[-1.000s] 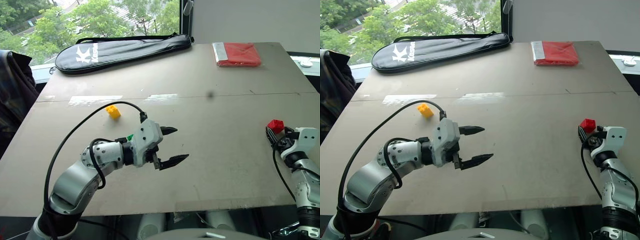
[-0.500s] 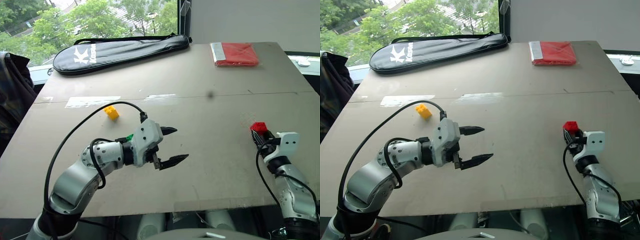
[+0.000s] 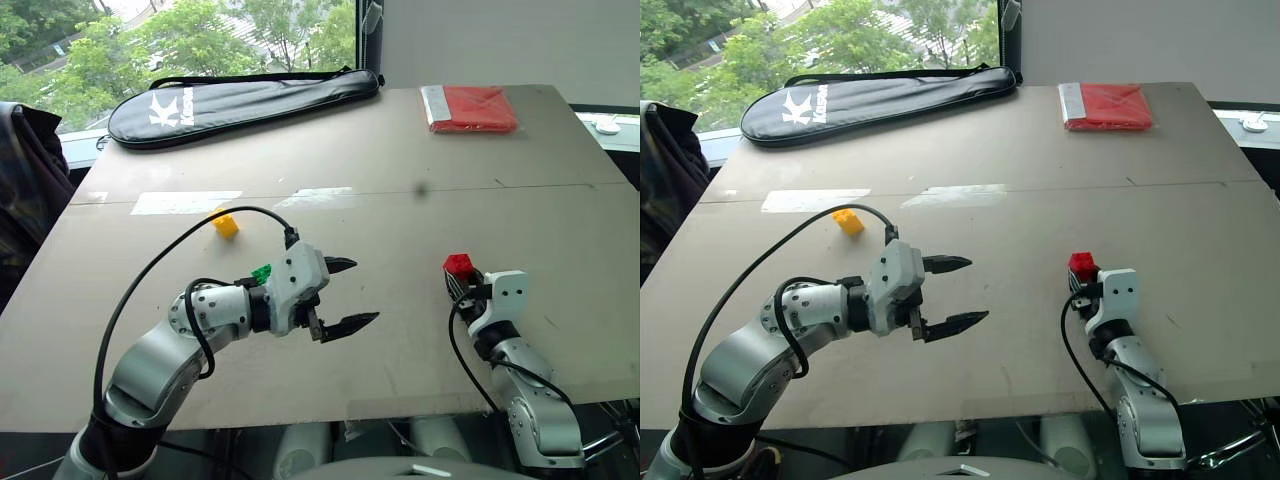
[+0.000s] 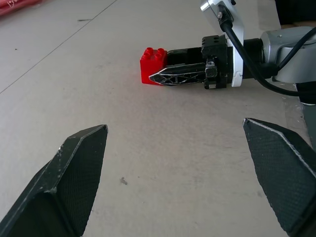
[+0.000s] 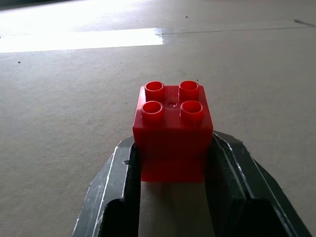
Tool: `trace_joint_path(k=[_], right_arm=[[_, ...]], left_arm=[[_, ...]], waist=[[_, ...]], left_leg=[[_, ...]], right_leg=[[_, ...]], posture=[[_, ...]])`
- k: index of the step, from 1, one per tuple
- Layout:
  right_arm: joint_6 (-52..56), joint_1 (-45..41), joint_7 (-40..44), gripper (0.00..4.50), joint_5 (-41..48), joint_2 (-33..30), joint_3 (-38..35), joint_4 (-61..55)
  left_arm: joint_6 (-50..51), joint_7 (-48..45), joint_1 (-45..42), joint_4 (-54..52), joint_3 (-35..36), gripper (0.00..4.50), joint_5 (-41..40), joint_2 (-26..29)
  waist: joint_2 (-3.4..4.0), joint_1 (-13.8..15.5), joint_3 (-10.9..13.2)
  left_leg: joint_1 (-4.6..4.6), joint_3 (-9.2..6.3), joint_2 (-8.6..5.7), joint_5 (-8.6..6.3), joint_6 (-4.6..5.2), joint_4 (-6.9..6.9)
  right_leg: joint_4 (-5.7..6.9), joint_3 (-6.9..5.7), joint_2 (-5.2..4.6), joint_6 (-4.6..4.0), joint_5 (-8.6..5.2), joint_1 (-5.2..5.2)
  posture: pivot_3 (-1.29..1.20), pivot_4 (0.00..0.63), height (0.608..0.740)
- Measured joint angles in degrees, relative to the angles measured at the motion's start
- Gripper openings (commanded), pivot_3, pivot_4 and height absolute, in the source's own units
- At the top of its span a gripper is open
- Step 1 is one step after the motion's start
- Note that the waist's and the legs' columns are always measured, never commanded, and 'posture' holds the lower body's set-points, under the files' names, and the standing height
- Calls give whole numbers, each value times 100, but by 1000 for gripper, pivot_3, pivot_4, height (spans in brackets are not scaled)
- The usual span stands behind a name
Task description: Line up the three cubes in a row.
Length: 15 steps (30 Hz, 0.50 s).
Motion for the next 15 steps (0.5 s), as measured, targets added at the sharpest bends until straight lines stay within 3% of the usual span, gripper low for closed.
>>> trace_joint_path(k=[7,13,14,15], right_arm=[[48,-114,-120,1249,-87,7,-1,13],[105,-193,-178,4062,-126,25,-6,90],[107,-202,-180,4453,-125,33,-6,99],[107,-212,-181,4453,-120,49,-6,108]], left_arm=[[-47,-45,47,79,-1,4500,39,20],[-166,-95,50,169,-3,4500,139,23],[-173,-102,50,177,-4,4500,144,22],[-186,-108,50,186,-3,4500,152,22]], waist=[[-3,-3,2],[-4,-3,3],[-4,-3,3],[-4,-4,3]], left_leg=[[1,2,0,0,0,0],[-2,2,0,0,0,0],[-3,2,0,0,0,0],[-2,2,0,0,0,0]], right_leg=[[1,2,0,3,-2,-1],[1,1,1,-2,1,-3],[1,1,0,-2,1,-3],[1,1,0,-1,1,-3]], posture=[[0,150,700],[0,150,700],[0,150,700],[0,150,700]])
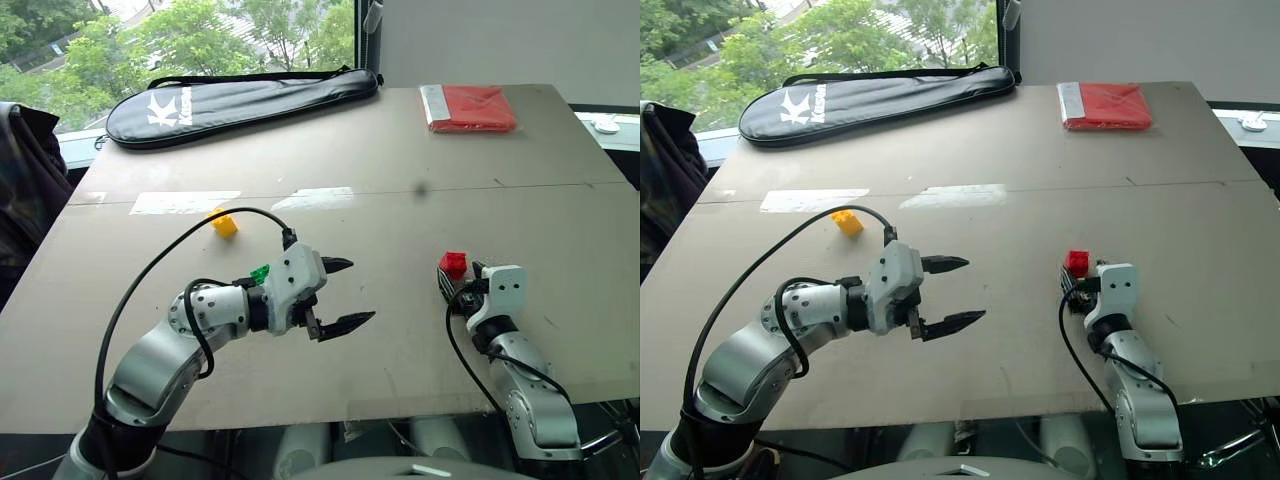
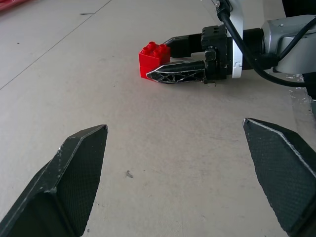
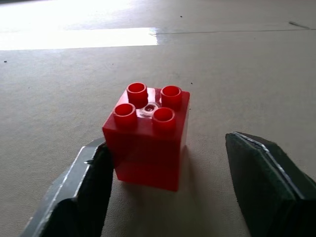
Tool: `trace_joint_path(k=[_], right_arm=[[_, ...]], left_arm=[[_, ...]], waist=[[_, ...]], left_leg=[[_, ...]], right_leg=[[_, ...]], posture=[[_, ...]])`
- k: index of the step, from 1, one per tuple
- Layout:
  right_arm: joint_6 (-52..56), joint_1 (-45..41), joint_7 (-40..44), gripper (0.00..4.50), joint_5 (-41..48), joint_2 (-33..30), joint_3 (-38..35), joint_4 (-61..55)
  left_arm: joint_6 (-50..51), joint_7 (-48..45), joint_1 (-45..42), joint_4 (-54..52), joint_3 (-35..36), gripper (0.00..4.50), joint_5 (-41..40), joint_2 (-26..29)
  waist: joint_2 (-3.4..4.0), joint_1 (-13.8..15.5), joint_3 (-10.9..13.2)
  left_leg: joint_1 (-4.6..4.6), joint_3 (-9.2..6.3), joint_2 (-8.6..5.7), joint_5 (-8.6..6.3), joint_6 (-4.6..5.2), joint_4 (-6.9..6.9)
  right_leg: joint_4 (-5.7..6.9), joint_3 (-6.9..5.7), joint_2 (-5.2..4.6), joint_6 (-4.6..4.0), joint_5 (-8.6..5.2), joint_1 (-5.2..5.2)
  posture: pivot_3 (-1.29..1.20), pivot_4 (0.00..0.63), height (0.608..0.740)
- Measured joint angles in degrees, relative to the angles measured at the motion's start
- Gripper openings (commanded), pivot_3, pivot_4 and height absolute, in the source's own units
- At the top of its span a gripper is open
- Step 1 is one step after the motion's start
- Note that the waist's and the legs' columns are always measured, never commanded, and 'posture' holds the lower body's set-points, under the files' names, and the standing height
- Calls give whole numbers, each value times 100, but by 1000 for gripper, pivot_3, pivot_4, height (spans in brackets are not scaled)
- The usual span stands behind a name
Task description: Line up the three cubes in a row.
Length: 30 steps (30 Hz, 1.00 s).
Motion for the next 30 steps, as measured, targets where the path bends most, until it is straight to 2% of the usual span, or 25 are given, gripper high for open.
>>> trace_joint_path(k=[30], right_arm=[[-121,-46,-42,4453,-6,59,-62,138]], left_arm=[[-95,24,108,126,0,4500,60,-6]], waist=[[-1,0,0]], left_leg=[[1,-1,1,0,0,0]], right_leg=[[1,0,0,2,-1,0]], posture=[[0,150,700]])
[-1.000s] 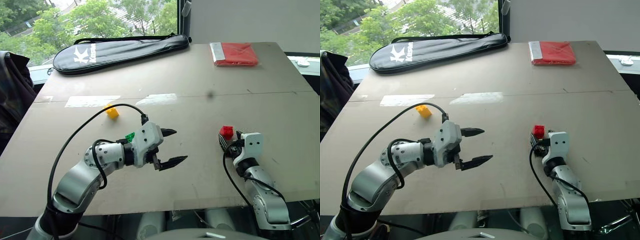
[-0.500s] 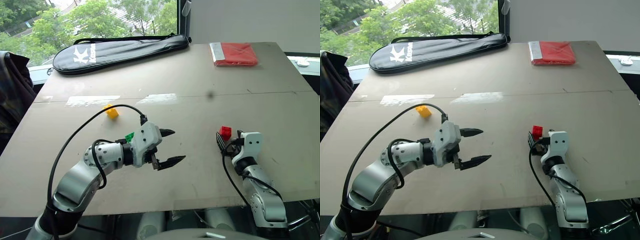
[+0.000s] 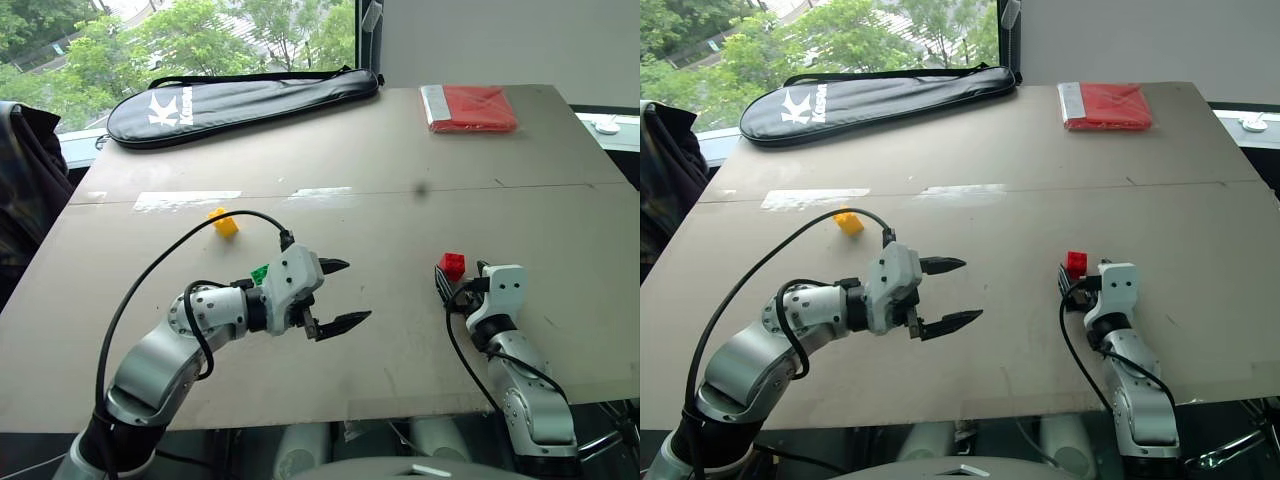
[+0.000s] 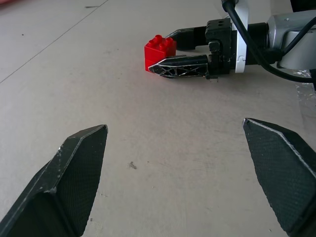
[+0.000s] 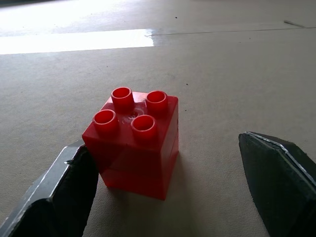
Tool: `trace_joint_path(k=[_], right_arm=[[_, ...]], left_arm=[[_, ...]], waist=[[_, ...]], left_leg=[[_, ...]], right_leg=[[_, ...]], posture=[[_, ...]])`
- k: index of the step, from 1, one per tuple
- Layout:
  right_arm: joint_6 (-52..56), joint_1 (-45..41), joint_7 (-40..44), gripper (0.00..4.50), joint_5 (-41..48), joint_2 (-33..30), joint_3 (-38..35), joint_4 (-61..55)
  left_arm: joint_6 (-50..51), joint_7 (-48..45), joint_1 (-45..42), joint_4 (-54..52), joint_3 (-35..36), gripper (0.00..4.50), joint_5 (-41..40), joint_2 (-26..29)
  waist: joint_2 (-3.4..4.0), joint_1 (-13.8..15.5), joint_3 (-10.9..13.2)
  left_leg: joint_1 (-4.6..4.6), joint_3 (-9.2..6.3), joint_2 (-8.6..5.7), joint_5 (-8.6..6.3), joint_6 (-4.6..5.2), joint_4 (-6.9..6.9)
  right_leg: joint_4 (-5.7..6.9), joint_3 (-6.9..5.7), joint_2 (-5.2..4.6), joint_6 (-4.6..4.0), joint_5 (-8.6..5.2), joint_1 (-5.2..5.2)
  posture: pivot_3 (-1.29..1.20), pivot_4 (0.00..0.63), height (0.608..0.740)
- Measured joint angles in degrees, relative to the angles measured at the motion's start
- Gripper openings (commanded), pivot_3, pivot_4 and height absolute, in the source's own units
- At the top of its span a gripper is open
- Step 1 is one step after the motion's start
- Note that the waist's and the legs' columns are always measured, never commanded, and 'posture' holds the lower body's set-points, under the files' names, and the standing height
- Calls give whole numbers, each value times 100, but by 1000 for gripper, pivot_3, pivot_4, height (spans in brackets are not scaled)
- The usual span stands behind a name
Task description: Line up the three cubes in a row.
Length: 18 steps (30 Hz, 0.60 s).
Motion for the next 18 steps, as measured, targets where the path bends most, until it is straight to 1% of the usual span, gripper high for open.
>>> trace_joint_path(k=[18], right_arm=[[3,1,-32,4453,1,7,-56,2]], left_arm=[[-12,51,32,0,-40,4500,43,-48]], waist=[[0,1,0]], left_leg=[[0,0,0,0,0,0]], right_leg=[[0,0,0,-1,1,0]], posture=[[0,150,700]])
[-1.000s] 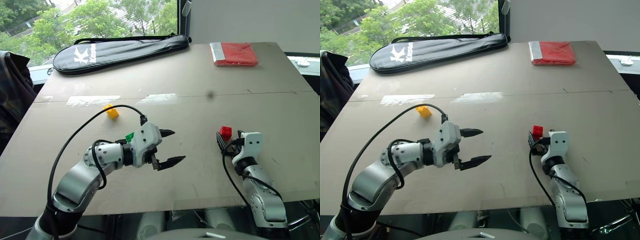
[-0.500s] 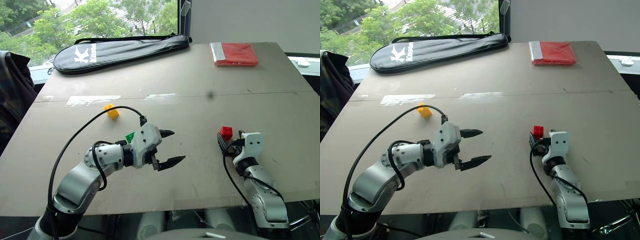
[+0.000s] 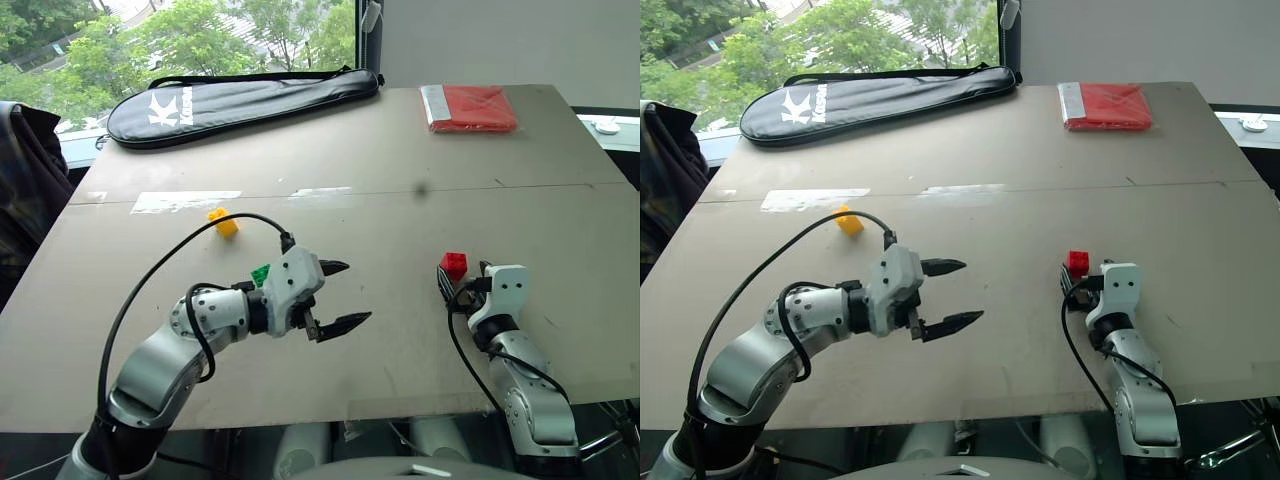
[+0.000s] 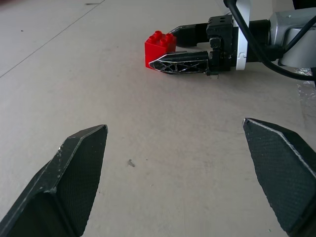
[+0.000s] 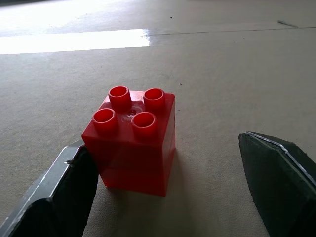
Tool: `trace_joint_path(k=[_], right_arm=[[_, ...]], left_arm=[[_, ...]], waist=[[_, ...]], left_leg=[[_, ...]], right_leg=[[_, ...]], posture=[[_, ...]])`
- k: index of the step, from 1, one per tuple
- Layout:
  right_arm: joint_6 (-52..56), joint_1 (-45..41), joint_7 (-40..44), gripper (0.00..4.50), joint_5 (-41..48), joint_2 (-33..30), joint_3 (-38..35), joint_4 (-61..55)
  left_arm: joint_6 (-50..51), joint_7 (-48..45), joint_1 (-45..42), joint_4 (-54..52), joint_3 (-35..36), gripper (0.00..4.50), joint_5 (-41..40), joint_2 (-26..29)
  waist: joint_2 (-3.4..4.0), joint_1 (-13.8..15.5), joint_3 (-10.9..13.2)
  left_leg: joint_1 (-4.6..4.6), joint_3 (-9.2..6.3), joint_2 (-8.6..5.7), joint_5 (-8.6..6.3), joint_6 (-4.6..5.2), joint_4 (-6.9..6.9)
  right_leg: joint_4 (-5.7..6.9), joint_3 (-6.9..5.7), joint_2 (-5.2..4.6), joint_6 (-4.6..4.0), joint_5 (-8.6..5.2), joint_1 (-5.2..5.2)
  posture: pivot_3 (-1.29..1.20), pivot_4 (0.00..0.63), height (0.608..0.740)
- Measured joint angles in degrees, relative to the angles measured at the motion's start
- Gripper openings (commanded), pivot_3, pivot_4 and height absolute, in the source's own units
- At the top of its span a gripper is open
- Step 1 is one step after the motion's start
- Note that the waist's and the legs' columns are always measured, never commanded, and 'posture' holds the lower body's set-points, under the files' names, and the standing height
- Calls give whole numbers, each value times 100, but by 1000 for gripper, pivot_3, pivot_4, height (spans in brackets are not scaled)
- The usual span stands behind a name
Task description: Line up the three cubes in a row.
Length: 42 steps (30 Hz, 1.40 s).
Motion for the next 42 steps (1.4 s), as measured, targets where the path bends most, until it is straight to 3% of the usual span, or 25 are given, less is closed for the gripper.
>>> trace_joint_path(k=[33,39,42], right_arm=[[-622,131,393,4453,-72,-175,62,17],[-984,597,885,4453,69,-541,51,-229],[-1285,860,1469,4453,348,-1026,-46,-400]], left_arm=[[-25,1,59,0,-6,4500,14,-28],[-64,102,710,-114,233,4500,-3,1],[-366,570,1253,-283,618,4500,25,-483]], waist=[[-2,-2,0],[-1,-2,1],[0,-1,2]], left_leg=[[1,1,0,0,0,0],[-2,1,7,-1,0,-1],[-1,8,6,-1,1,-1]], right_leg=[[1,0,0,2,-1,0],[-1,1,-3,0,-1,-2],[-6,6,-13,3,-2,0]], posture=[[0,150,700],[0,150,700],[0,150,700]])
